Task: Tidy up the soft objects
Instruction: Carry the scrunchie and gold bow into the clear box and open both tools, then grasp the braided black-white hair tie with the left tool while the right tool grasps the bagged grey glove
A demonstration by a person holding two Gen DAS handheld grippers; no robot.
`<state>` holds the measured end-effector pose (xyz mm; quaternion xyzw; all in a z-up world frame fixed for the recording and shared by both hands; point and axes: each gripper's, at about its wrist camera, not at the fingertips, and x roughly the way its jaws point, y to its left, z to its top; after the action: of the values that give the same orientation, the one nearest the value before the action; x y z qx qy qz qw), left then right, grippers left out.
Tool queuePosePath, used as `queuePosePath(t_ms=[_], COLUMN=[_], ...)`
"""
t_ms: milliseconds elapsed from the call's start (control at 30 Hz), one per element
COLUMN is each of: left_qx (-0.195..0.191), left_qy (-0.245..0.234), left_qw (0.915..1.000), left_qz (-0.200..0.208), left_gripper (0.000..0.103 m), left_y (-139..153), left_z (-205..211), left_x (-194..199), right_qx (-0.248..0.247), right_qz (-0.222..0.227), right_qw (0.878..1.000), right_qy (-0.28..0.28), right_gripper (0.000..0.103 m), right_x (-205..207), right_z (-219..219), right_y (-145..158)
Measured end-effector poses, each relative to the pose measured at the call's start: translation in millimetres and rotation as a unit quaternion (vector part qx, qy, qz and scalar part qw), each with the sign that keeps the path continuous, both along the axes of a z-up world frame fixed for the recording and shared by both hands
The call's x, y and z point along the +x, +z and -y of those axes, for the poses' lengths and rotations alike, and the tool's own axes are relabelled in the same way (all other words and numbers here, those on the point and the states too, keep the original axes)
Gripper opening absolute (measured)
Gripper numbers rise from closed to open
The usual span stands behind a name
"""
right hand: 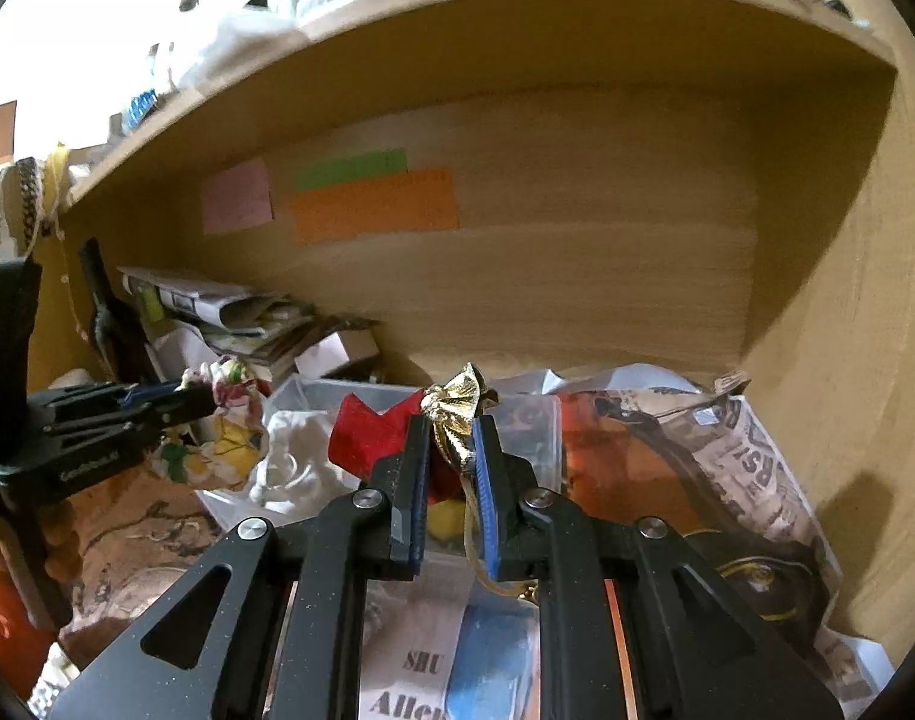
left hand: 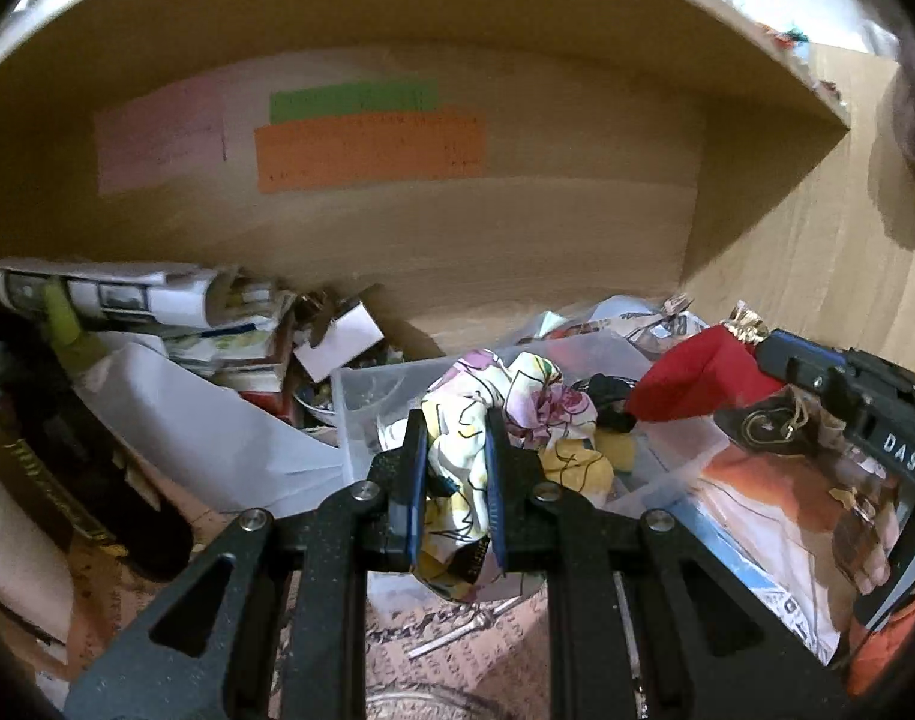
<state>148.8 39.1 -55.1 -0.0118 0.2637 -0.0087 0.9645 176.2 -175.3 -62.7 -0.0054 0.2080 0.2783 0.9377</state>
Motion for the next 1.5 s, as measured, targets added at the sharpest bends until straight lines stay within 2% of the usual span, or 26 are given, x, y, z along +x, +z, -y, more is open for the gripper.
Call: queuePosePath(t_ms=[367, 667, 767, 833, 933, 1033, 1267, 1400, 1500], left_qx=[0.006, 0.006, 0.0, -0.005, -0.014, -0.016, -0.017, -0.014, -0.006], left_qy=[0.001, -0.013, -0.016, -0.019, -0.024, -0.026, -0.022, -0.017, -0.015], left_qw=[0.9972, 0.9948, 0.9946, 0.9947, 0.9955, 0.9968, 0.9993, 0.9996, 0.9996], left_qz=[-0.075, -0.101, -0.103, -0.1, -0.091, -0.073, -0.026, -0.016, -0.022], left_gripper=[0.017, 0.019, 0.025, 0.029, 0.033, 0.045, 0.064, 0.075, 0.08], left_y=[-41.5, -54.7, -53.6, -50.6, -43.5, -34.3, -12.0, -10.3, -16.1], left_z=[6.9, 12.7, 11.5, 10.4, 8.6, 7.1, 0.2, -5.5, -8.0], left_x=[58.2, 64.7, 61.3, 56.6, 47.3, 34.6, -5.5, -26.9, -41.1], right_qx=[-0.06, -0.086, -0.088, -0.084, -0.075, -0.065, -0.04, -0.037, -0.041], right_qz=[-0.056, -0.075, -0.078, -0.074, -0.056, -0.042, -0.035, -0.047, -0.073], right_qw=[0.996, 0.993, 0.993, 0.994, 0.996, 0.997, 0.997, 0.996, 0.993], right_qy=[0.016, 0.012, 0.01, 0.008, 0.004, 0.008, 0.05, 0.069, 0.086], right_gripper=[0.013, 0.021, 0.029, 0.048, 0.064, 0.07, 0.081, 0.082, 0.082], right_x=[31.9, 42.7, 41.6, 38.4, 28.7, 17.5, -8.6, -19.6, -21.3], right_z=[-22.1, -27.2, -26.2, -25.0, -22.3, -21.4, -27.4, -35.7, -44.2], right_y=[-37.0, -52.7, -52.3, -49.3, -40.6, -31.5, -20.8, -28.2, -41.2])
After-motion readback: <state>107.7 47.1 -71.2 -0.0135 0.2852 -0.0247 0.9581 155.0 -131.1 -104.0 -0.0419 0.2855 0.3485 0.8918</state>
